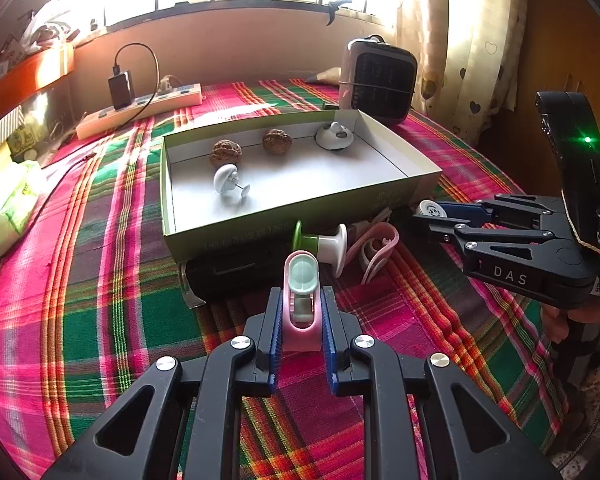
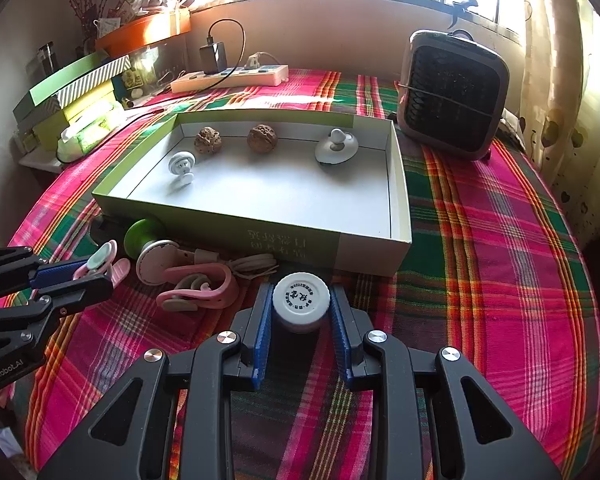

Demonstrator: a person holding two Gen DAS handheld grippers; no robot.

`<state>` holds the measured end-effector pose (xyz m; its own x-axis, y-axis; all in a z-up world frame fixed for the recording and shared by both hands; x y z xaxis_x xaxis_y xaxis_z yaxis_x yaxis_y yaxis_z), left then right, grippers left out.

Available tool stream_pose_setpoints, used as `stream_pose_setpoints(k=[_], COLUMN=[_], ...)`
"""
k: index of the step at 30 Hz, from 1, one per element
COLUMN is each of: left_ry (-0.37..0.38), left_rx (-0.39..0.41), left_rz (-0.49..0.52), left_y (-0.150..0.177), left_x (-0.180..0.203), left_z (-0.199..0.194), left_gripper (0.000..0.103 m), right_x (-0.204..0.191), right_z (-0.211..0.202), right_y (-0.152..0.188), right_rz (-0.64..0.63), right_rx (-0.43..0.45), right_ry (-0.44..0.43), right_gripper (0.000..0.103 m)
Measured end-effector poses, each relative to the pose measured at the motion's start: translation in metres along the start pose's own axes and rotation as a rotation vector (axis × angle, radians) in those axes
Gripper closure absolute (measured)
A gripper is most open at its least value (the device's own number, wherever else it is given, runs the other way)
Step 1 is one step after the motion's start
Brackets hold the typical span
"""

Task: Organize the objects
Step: 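Carry the pink inhaler and white container into the tray with both grippers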

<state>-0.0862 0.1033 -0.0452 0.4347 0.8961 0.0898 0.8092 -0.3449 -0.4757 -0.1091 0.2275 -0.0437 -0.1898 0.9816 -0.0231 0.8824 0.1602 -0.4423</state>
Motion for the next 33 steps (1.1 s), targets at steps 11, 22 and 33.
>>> stream_pose_setpoints(k=[11, 22, 33], left_ry=[-0.005, -0.013, 0.003], left_rx=[0.044, 0.043, 0.032], left_rz=[0.004, -0.024, -0.056], left_y=[-0.013, -0.031, -0.054], left_x=[0.002, -0.010, -0.022], left_z=[-0.018, -0.018, -0.007], left_gripper=[0.087, 0.087, 0.087], right_x=[-0.003, -0.010, -0.015], right_z=[-0.019, -0.028, -0.021], right_y=[-0.014, -0.039, -0.072], right_rz=[-0.010, -0.030, -0.062], right_rx=[0.046, 0.078, 0.076], right_ry=[-0.011, -0.027, -0.043], right_gripper=[0.075, 0.075, 0.075])
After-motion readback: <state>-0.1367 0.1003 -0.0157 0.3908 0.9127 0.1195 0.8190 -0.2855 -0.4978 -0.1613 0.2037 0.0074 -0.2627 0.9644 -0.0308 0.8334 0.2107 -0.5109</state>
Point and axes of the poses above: each gripper's, at about its wrist camera, not at the fingertips, and z roughly the way its jaws point, x to its right, y to its underside, the point moved 9 cm from there along z, roughly the way its jaws point, and after that the axes turned 14 degrees about -x, right-handed, at the moved point
